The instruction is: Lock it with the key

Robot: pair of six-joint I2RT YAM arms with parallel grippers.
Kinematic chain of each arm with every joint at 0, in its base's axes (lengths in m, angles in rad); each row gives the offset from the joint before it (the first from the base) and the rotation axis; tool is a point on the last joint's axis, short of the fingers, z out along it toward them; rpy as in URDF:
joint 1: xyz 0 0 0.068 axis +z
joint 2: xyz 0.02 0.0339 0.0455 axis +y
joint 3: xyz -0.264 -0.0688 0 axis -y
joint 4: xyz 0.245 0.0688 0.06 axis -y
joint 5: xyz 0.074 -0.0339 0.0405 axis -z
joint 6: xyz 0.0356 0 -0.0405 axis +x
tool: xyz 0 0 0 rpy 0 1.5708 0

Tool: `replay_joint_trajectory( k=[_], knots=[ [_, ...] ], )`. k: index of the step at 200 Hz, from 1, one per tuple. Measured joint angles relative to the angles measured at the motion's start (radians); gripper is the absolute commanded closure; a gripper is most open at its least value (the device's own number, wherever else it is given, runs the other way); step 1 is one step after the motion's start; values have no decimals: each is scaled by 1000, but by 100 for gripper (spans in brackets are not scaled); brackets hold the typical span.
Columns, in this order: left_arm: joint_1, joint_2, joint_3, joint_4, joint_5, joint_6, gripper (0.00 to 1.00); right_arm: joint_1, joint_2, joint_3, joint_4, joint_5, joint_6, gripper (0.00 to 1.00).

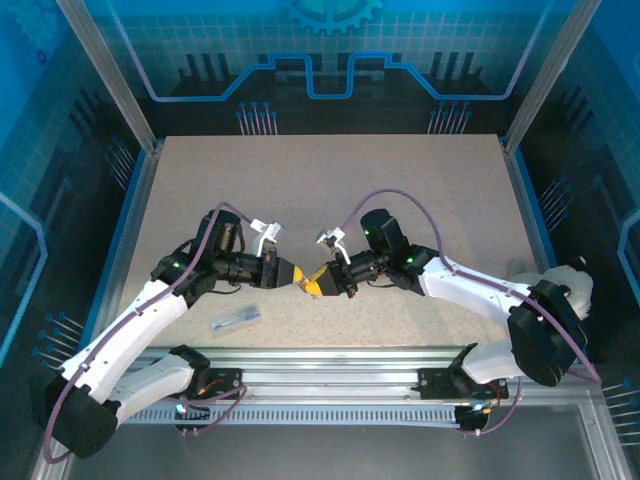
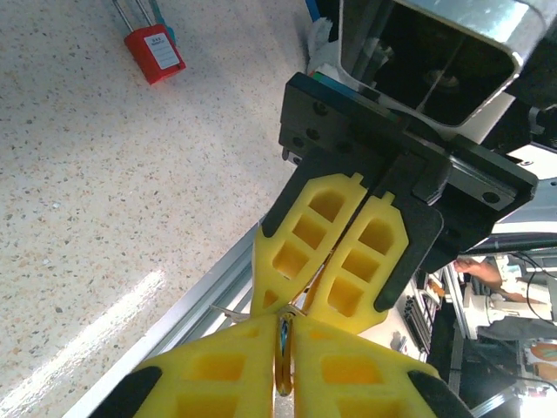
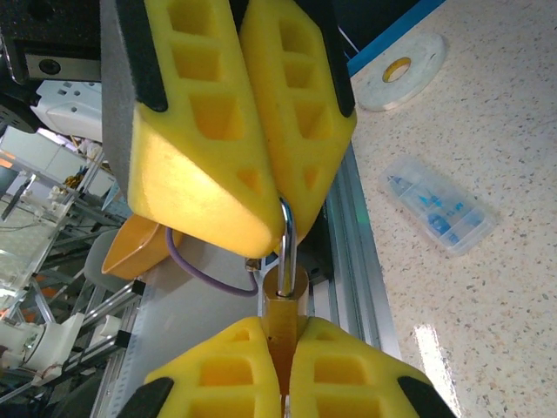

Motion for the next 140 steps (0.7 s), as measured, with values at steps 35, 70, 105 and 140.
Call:
replay_joint_trajectory(
  k=[35,70,105,140],
  knots=[
    [-2,-8,8,-13,1,16,100,0,0,0,15,-21,18,100],
    [-3,-21,10,-13,2,16,100,-1,1,0,45,-49,60,100],
    [-5,-40,12,-12,6,16,100,-3,1,-15,119,-84,120,100],
    [-10,-65,12,-7,11,16,100,-3,2,-26,180,-119,166,100]
  ],
)
